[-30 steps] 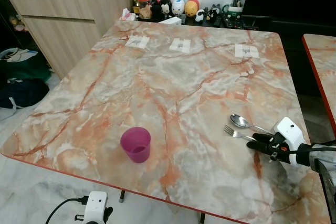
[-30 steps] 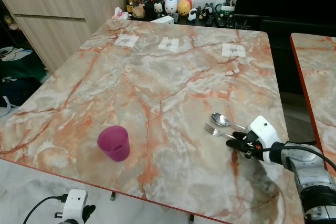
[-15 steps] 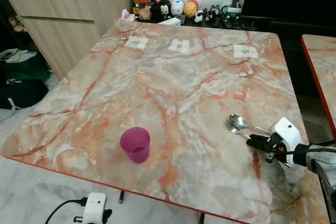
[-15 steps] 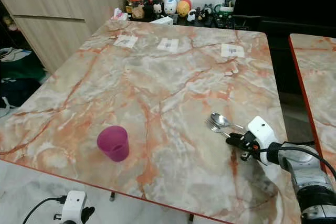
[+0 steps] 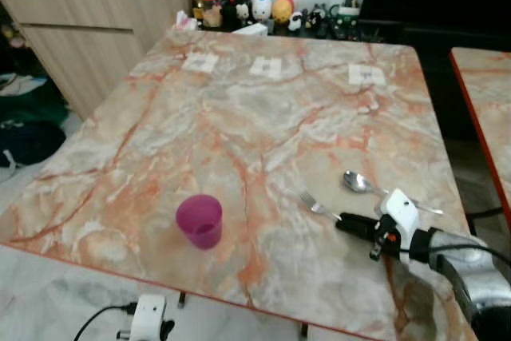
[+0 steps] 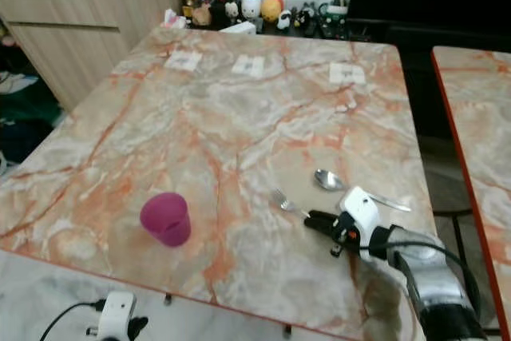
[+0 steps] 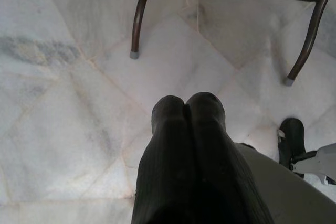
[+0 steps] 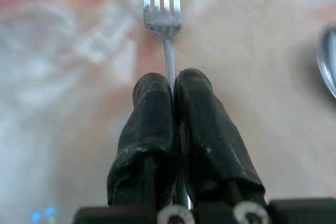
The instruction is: Setting the table
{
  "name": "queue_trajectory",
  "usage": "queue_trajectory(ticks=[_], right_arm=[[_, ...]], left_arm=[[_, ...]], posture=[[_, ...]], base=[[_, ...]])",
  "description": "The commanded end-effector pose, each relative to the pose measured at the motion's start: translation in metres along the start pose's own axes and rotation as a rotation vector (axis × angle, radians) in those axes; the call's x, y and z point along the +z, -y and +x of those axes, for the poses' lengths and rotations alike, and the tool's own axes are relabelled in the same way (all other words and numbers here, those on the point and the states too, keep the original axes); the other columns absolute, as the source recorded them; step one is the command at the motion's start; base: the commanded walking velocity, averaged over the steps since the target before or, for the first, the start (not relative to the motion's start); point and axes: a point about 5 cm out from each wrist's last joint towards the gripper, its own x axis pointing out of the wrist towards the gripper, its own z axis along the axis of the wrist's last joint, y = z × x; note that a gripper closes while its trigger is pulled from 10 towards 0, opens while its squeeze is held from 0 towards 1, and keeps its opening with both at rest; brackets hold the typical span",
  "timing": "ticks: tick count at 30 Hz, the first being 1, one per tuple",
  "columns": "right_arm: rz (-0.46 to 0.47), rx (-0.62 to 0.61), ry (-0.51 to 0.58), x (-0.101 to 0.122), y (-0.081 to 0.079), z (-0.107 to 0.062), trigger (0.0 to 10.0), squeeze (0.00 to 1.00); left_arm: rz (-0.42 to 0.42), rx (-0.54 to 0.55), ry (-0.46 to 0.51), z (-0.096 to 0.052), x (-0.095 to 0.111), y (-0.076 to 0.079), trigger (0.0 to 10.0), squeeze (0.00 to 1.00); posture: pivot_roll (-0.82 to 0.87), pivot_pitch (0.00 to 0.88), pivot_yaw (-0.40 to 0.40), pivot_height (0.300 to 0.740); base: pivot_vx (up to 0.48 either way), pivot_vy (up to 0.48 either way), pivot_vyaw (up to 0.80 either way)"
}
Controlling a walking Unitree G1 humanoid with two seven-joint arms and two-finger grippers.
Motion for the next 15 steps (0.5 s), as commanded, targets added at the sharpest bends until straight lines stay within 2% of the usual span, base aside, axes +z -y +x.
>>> queue_trajectory(ticks=[1, 2, 3, 5, 6, 9, 12, 13, 15], right_arm=[[-0.006, -0.012, 0.032, 0.006, -0.003, 0.000, 0.0, 0.00], [-0.006, -0.012, 0.032, 0.006, -0.003, 0.000, 0.0, 0.00], [-0.020, -0.105, 0.079, 0.015, 0.001, 0.001, 10.0, 0.00], [-0.022, -0.184, 0.104, 0.020, 0.005, 0.000, 10.0, 0.00], [-0.005, -0.268, 0.135, 0.025, 0.008, -0.001, 10.0, 0.00], [0.097, -0.452, 0.268, 0.038, 0.014, -0.004, 10.0, 0.00], [0.105, -0.512, 0.319, 0.044, 0.011, -0.006, 10.0, 0.00], [0.116, -0.587, 0.379, 0.052, 0.004, -0.005, 10.0, 0.00], [0.127, -0.626, 0.402, 0.055, 0.001, -0.005, 10.0, 0.00]], left_arm=[[-0.004, 0.007, -0.033, -0.002, -0.008, -0.001, 10.0, 0.00], [-0.004, 0.007, -0.033, -0.002, -0.008, -0.001, 10.0, 0.00], [-0.005, 0.004, -0.034, -0.002, -0.009, 0.001, 10.0, 0.00], [-0.006, 0.002, -0.034, -0.002, -0.010, 0.002, 10.0, 0.00], [-0.008, 0.001, -0.035, -0.003, -0.011, 0.003, 10.0, 0.00], [-0.012, -0.001, -0.037, -0.002, -0.012, 0.006, 10.0, 0.00], [-0.013, -0.002, -0.038, -0.002, -0.012, 0.007, 10.0, 0.00], [-0.014, -0.003, -0.039, -0.002, -0.012, 0.009, 10.0, 0.00], [-0.014, -0.004, -0.040, -0.002, -0.012, 0.010, 10.0, 0.00]], posture=[[-0.01, 0.084, 0.034, 0.740], [-0.01, 0.084, 0.034, 0.740], [-0.01, 0.083, 0.030, 0.740], [-0.01, 0.082, 0.028, 0.740], [-0.02, 0.080, 0.023, 0.740], [-0.02, 0.077, 0.020, 0.740], [-0.02, 0.075, 0.019, 0.740], [-0.03, 0.069, 0.014, 0.740], [-0.03, 0.069, 0.014, 0.740]], base=[[0.000, 0.000, 0.00], [0.000, 0.000, 0.00], [0.000, 0.000, 0.00], [0.000, 0.000, 0.00], [0.000, 0.000, 0.00], [0.000, 0.000, 0.00], [0.000, 0.000, 0.00], [0.000, 0.000, 0.00], [0.000, 0.000, 0.00]])
